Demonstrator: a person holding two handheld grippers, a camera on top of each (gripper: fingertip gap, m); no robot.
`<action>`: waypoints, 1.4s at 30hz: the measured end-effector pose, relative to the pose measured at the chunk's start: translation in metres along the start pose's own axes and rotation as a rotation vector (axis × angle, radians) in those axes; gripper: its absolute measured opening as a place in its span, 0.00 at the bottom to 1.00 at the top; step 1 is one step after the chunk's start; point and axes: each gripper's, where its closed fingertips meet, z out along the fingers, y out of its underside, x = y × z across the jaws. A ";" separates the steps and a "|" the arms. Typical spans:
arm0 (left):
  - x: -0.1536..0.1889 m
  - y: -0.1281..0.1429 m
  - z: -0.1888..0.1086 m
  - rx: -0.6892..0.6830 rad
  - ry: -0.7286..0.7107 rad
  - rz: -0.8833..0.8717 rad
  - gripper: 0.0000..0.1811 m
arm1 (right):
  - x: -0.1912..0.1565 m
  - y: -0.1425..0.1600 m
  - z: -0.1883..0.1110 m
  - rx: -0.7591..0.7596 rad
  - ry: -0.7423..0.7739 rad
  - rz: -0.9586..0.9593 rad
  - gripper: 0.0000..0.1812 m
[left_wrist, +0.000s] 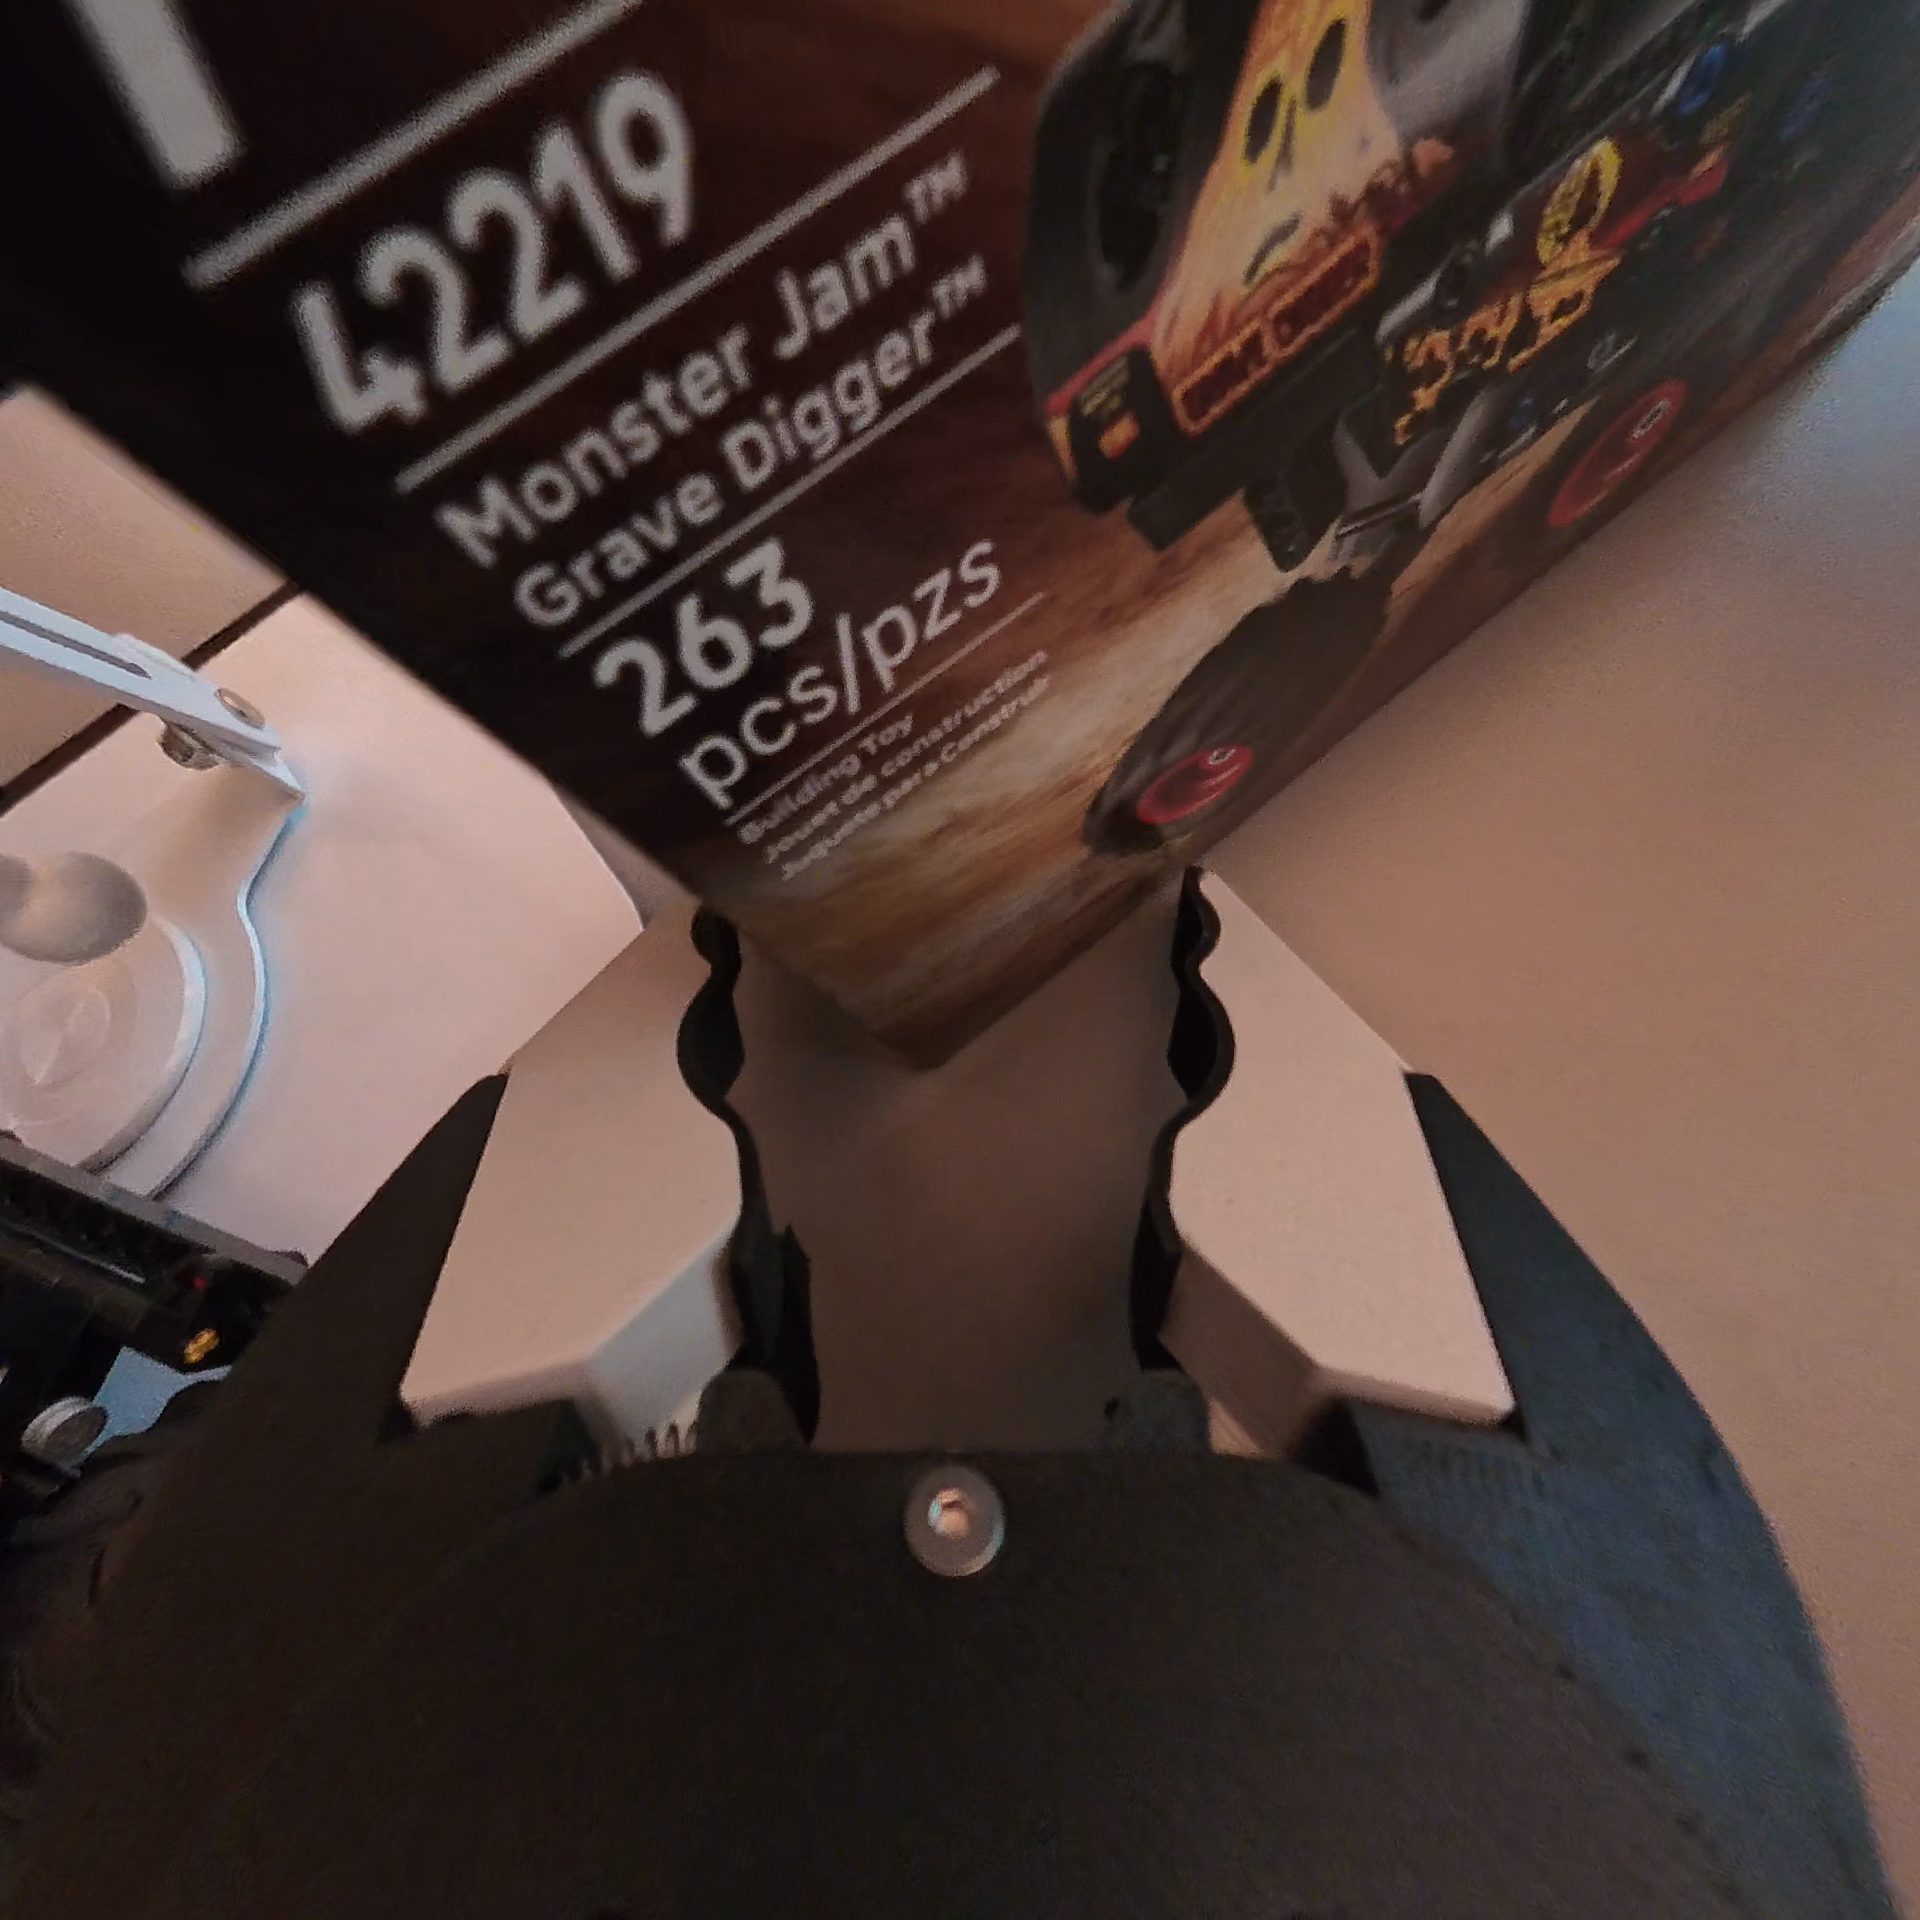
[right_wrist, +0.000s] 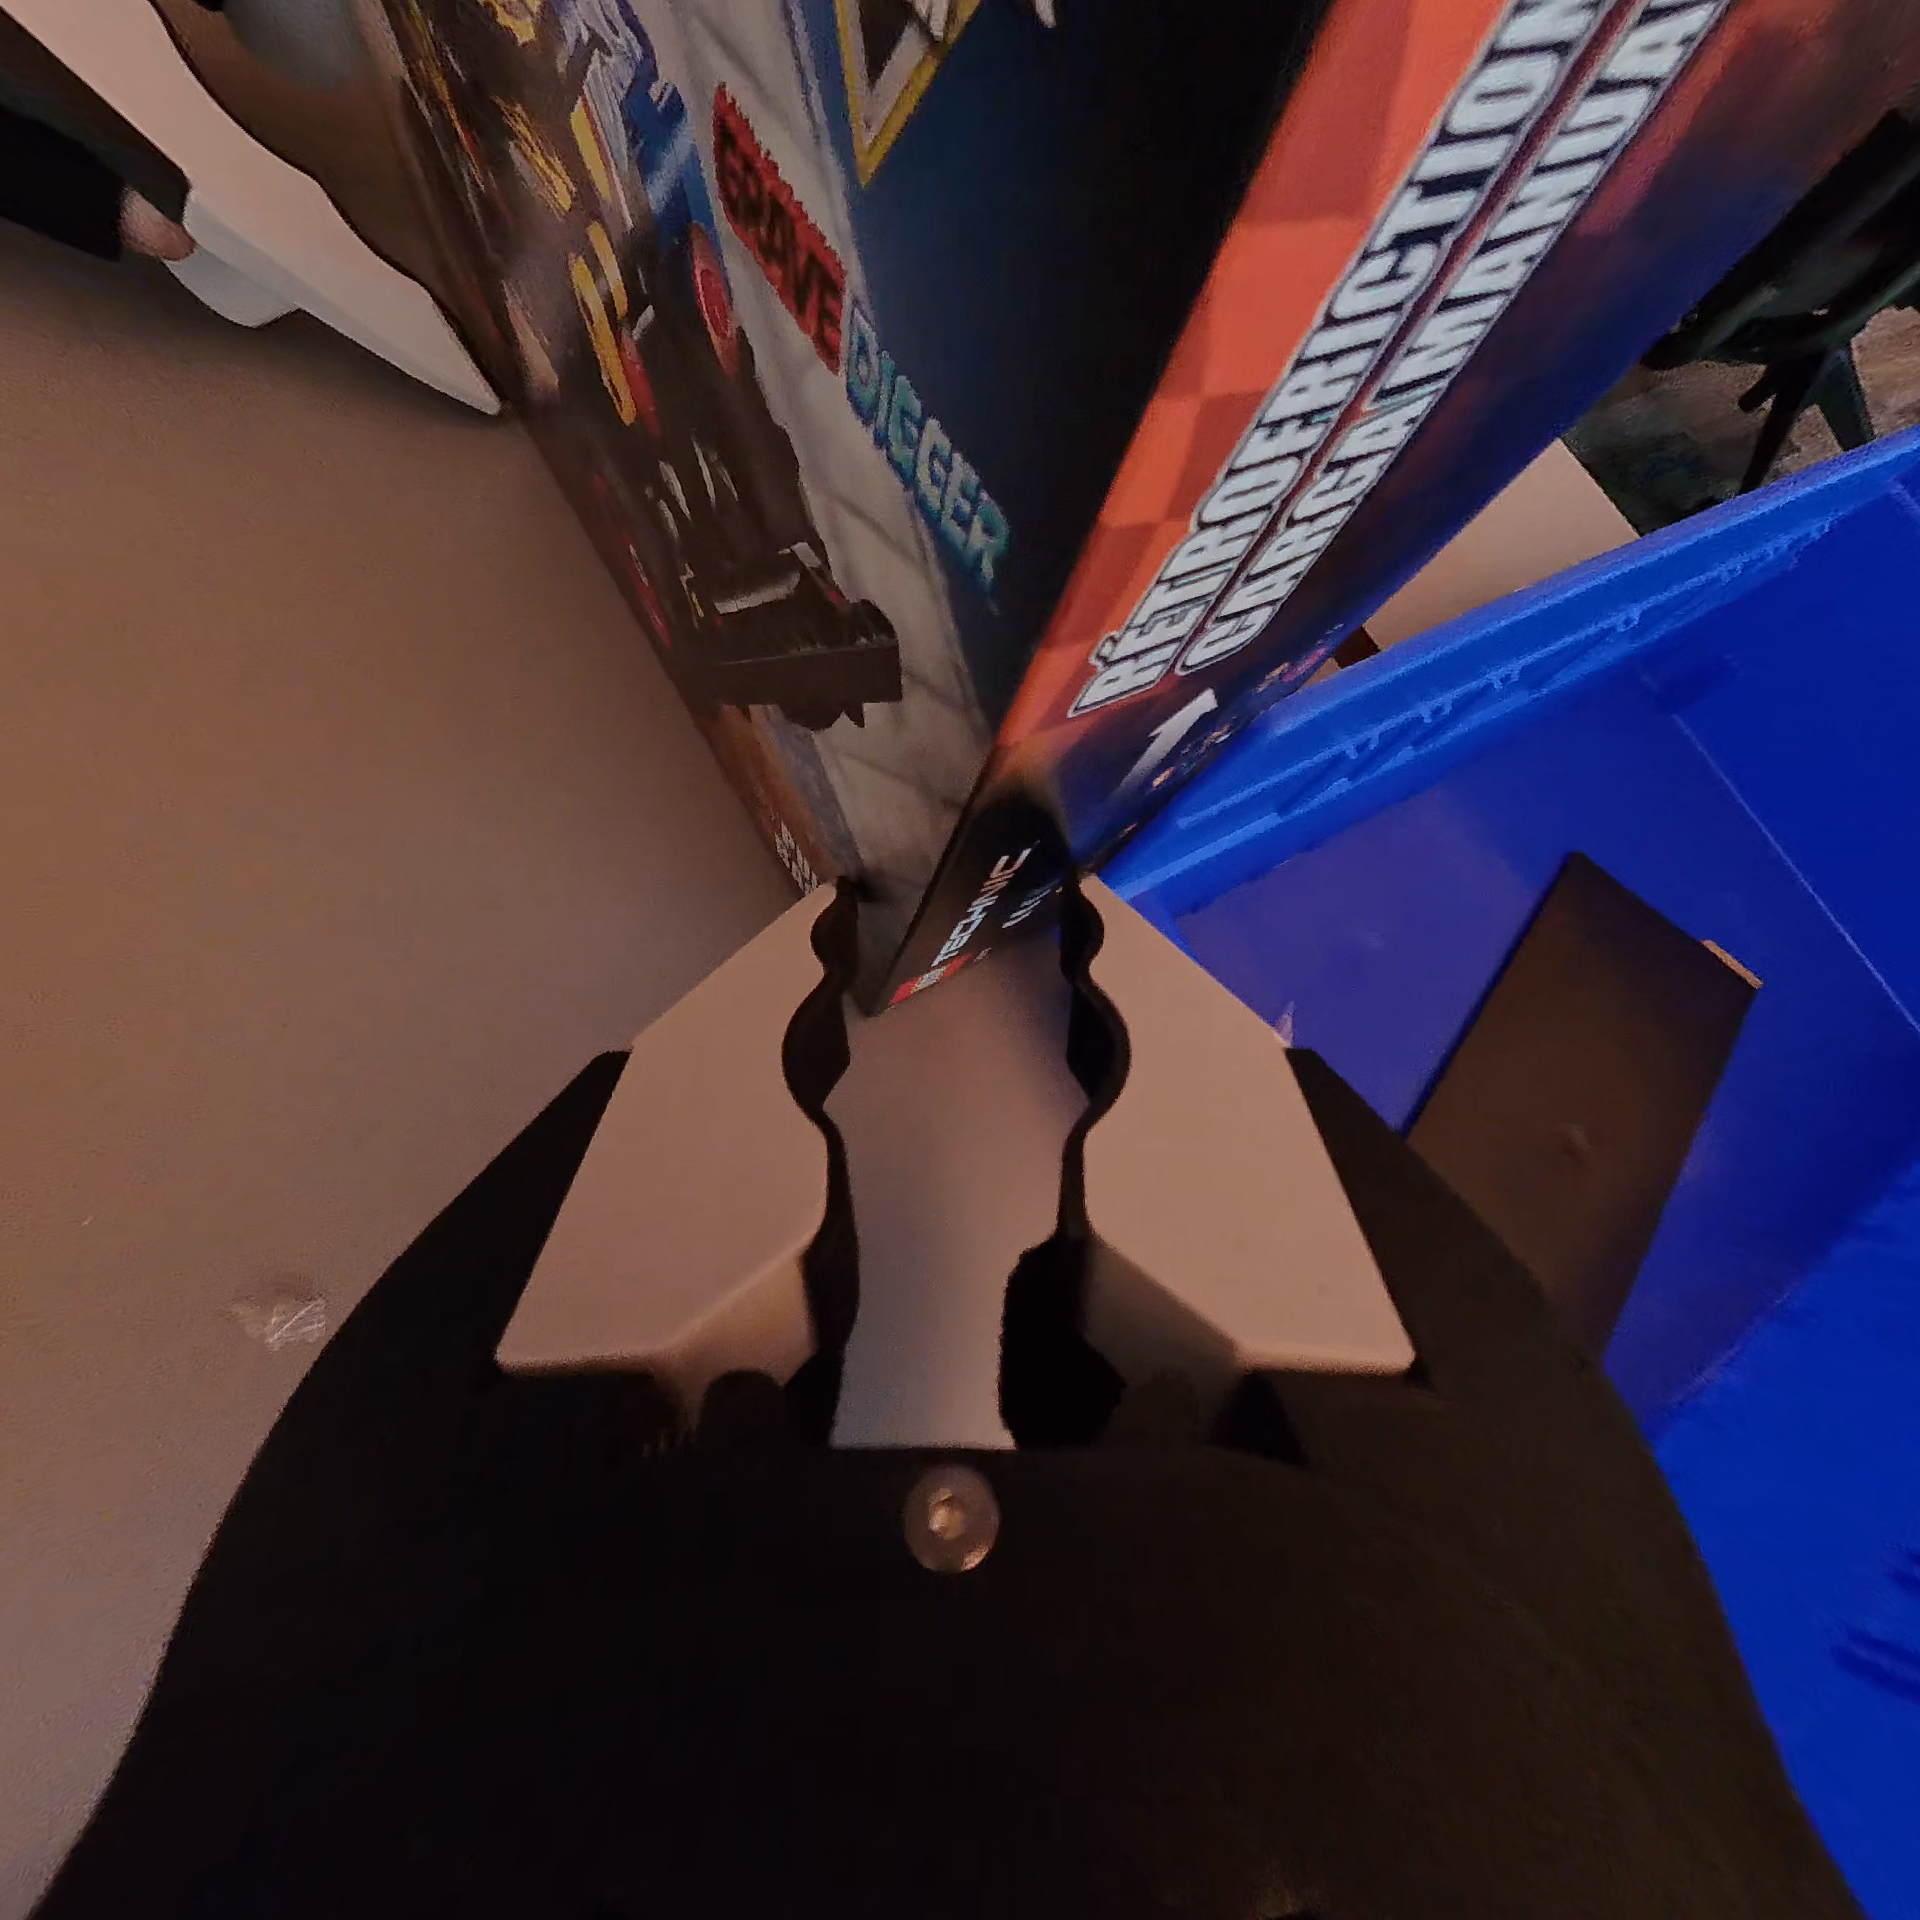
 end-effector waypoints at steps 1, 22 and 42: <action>-0.001 0.000 -0.002 0.004 0.007 -0.002 0.44 | 0.000 0.000 -0.001 0.002 -0.002 0.000 0.21; 0.053 0.034 -0.071 -0.023 0.150 0.203 0.66 | -0.143 -0.110 -0.058 0.009 -0.217 -0.164 0.55; 0.077 0.049 -0.061 -0.032 0.284 0.208 0.72 | -0.179 -0.043 0.087 -0.162 -0.169 -0.031 0.72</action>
